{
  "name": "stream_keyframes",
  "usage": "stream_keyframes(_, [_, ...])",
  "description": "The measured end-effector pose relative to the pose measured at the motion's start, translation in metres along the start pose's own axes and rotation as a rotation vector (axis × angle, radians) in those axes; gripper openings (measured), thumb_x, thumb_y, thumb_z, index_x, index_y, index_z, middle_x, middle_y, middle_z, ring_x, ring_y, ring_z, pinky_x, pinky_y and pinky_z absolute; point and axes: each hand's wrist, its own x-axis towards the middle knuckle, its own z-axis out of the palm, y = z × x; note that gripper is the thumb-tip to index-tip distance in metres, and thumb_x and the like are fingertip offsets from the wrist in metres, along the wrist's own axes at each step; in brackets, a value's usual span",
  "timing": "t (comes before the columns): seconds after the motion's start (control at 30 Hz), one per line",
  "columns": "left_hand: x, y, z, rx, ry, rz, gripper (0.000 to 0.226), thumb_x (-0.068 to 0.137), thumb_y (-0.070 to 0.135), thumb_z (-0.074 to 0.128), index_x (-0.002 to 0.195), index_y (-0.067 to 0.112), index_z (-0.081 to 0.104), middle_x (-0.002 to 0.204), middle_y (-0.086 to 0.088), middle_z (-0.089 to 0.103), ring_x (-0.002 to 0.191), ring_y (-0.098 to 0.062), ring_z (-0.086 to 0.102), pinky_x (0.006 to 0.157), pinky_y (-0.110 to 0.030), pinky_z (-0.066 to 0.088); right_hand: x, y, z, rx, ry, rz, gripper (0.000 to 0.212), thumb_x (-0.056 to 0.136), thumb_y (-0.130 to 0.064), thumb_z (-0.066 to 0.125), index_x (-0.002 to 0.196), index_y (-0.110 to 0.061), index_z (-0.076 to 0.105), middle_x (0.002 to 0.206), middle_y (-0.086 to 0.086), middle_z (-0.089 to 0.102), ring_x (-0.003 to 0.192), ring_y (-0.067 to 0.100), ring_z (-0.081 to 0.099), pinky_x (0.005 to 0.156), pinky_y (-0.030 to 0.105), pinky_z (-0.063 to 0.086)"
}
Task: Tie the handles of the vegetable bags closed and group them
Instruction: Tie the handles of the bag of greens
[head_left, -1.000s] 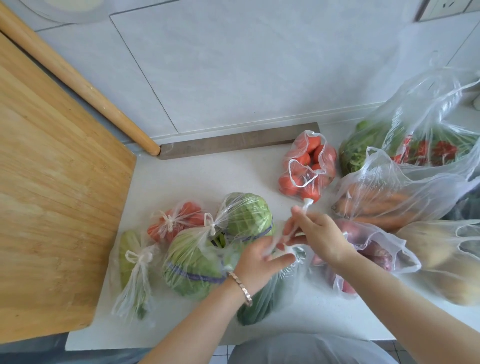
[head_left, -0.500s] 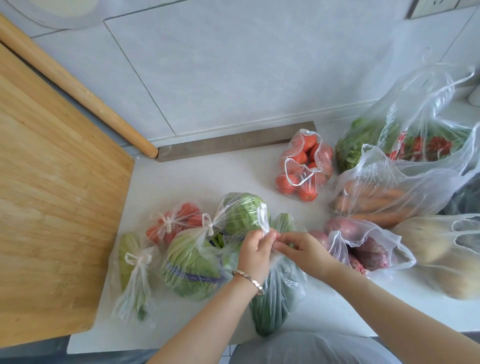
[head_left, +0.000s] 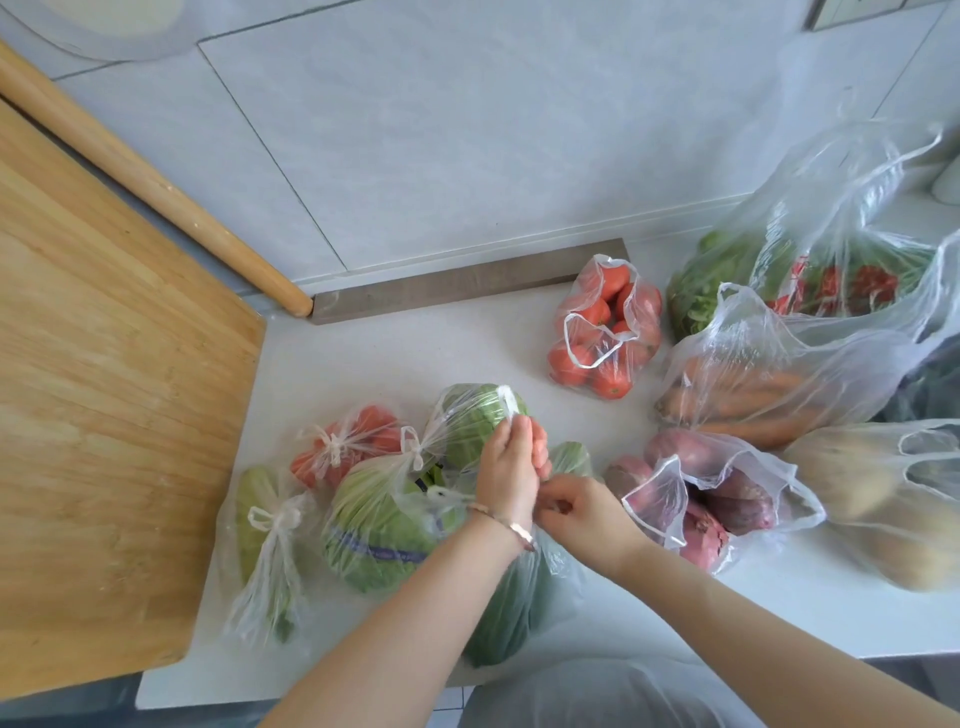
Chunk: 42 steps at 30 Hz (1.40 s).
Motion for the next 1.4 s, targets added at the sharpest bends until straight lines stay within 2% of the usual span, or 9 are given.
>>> stream_keyframes(0.2, [0.001, 0.007, 0.001, -0.089, -0.118, -0.241, 0.035, 0.098, 0.015, 0.034, 0.065, 0.010, 0.046, 0.062, -0.003, 0.044, 0.058, -0.015, 0.042, 0.065, -0.027, 0.042, -0.004, 0.011, 0.005, 0.075, -0.003, 0.018, 0.042, 0.082, -0.022, 0.066, 0.050, -0.003, 0.045, 0.050, -0.005, 0.030, 0.044, 0.008, 0.027, 0.047, 0.020, 0.022])
stream_keyframes(0.3, [-0.004, 0.006, -0.021, 0.530, -0.214, -0.088, 0.025, 0.094, 0.034, 0.042, 0.093, 0.013, 0.056, 0.086, -0.001, 0.052, 0.083, -0.018, 0.051, 0.081, -0.033, 0.045, -0.005, 0.013, 0.005, 0.210, 0.009, 0.152, 0.048, 0.085, -0.025, 0.063, 0.045, -0.012, 0.040, 0.042, -0.009, 0.028, 0.036, 0.007, 0.022, 0.043, 0.018, 0.017])
stream_keyframes(0.37, [-0.010, -0.001, -0.036, 0.922, -0.266, 0.057, 0.032, 0.095, 0.035, 0.038, 0.114, 0.013, 0.052, 0.099, 0.006, 0.052, 0.092, -0.011, 0.050, 0.083, -0.025, 0.040, -0.004, 0.013, 0.001, 0.301, 0.015, 0.216, 0.033, 0.087, -0.025, 0.061, 0.062, -0.004, 0.065, 0.050, 0.001, 0.042, 0.035, 0.005, 0.022, 0.042, 0.017, 0.019])
stream_keyframes(0.5, [-0.026, -0.019, -0.050, 1.159, -0.350, 0.209, 0.030, 0.095, 0.031, 0.042, 0.112, 0.010, 0.055, 0.110, -0.007, 0.056, 0.099, -0.017, 0.055, 0.085, -0.025, 0.043, -0.002, 0.012, -0.004, 0.315, 0.013, 0.224, 0.025, 0.086, -0.025, 0.061, 0.082, -0.004, 0.074, 0.058, 0.010, 0.044, 0.039, 0.006, 0.026, 0.043, 0.020, 0.021])
stream_keyframes(0.8, [-0.019, -0.030, -0.048, 0.941, -0.182, 0.145, 0.035, 0.082, 0.028, 0.065, 0.055, 0.010, 0.052, 0.054, -0.002, 0.037, 0.050, -0.010, 0.030, 0.047, -0.019, 0.023, -0.006, 0.016, 0.005, 0.387, 0.251, 0.229, 0.020, 0.077, -0.017, 0.072, 0.057, -0.022, 0.071, 0.050, 0.001, 0.061, 0.045, 0.008, 0.042, 0.047, 0.019, 0.034])
stream_keyframes(0.93, [-0.018, -0.030, -0.045, 1.036, -0.197, 0.228, 0.029, 0.086, 0.025, 0.059, 0.063, 0.007, 0.056, 0.065, 0.002, 0.040, 0.060, -0.012, 0.039, 0.054, -0.020, 0.028, 0.000, 0.018, 0.004, 0.402, 0.288, 0.334, 0.020, 0.074, -0.020, 0.075, 0.059, -0.012, 0.064, 0.050, 0.000, 0.055, 0.045, 0.011, 0.042, 0.045, 0.019, 0.034])
stream_keyframes(1.03, [-0.018, -0.034, -0.044, 1.029, -0.195, 0.254, 0.026, 0.090, 0.023, 0.053, 0.088, 0.000, 0.065, 0.082, 0.000, 0.049, 0.077, -0.013, 0.047, 0.065, -0.017, 0.029, 0.005, 0.013, -0.002, 0.330, 0.268, 0.398, 0.031, 0.069, -0.026, 0.079, 0.085, -0.017, 0.055, 0.062, -0.002, 0.060, 0.053, 0.009, 0.053, 0.047, 0.019, 0.039])
stream_keyframes(1.23, [-0.012, -0.024, -0.046, 0.925, -0.174, 0.158, 0.026, 0.089, 0.022, 0.055, 0.076, 0.001, 0.064, 0.059, 0.000, 0.042, 0.054, -0.009, 0.036, 0.048, -0.017, 0.027, -0.002, 0.014, -0.002, 0.009, 0.151, 0.011, 0.014, 0.087, -0.016, 0.060, 0.099, -0.022, 0.064, 0.073, -0.008, 0.062, 0.060, 0.000, 0.052, 0.064, 0.016, 0.041])
stream_keyframes(1.4, [-0.012, -0.021, -0.046, 1.063, -0.299, 0.216, 0.024, 0.092, 0.021, 0.049, 0.100, 0.007, 0.067, 0.088, -0.002, 0.049, 0.083, -0.015, 0.048, 0.064, -0.017, 0.027, -0.005, 0.025, -0.002, -0.348, 0.089, -0.284, 0.025, 0.075, -0.007, 0.061, 0.097, -0.015, 0.070, 0.077, 0.003, 0.063, 0.064, 0.019, 0.060, 0.061, 0.022, 0.049])
